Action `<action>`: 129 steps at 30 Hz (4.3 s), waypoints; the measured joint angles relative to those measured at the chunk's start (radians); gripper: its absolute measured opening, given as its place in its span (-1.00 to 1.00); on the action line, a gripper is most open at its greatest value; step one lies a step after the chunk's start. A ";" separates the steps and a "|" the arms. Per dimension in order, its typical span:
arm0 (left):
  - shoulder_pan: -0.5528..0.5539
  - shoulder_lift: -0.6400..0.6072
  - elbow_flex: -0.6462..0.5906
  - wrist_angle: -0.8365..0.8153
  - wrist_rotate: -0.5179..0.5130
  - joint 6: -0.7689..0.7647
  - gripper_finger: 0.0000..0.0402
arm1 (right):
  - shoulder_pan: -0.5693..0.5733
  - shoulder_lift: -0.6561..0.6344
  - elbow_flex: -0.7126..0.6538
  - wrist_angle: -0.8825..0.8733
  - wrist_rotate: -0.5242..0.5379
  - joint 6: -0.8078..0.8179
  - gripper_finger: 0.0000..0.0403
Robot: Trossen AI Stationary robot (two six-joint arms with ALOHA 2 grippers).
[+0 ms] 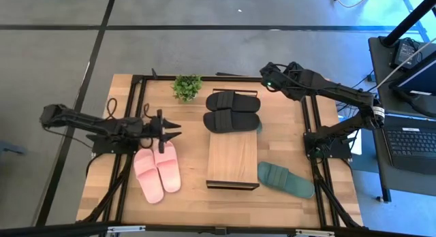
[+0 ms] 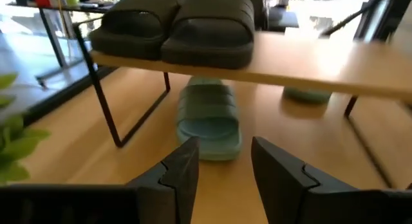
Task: Pick and place slides into the shelf
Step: Put the right green slide under the shelf, then put the green slide under the shelf
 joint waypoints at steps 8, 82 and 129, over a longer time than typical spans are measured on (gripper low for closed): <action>-0.035 0.289 0.129 0.026 -0.026 0.206 -0.33 | 0.000 0.000 0.000 0.000 0.000 -0.003 0.33; 0.041 1.412 0.463 0.655 -0.393 -0.002 -0.99 | 0.000 0.001 -0.002 -0.178 -0.002 0.000 0.33; -0.015 1.110 0.460 0.312 -0.306 0.000 -0.98 | 0.024 0.001 -0.002 -0.180 -0.030 -0.135 0.33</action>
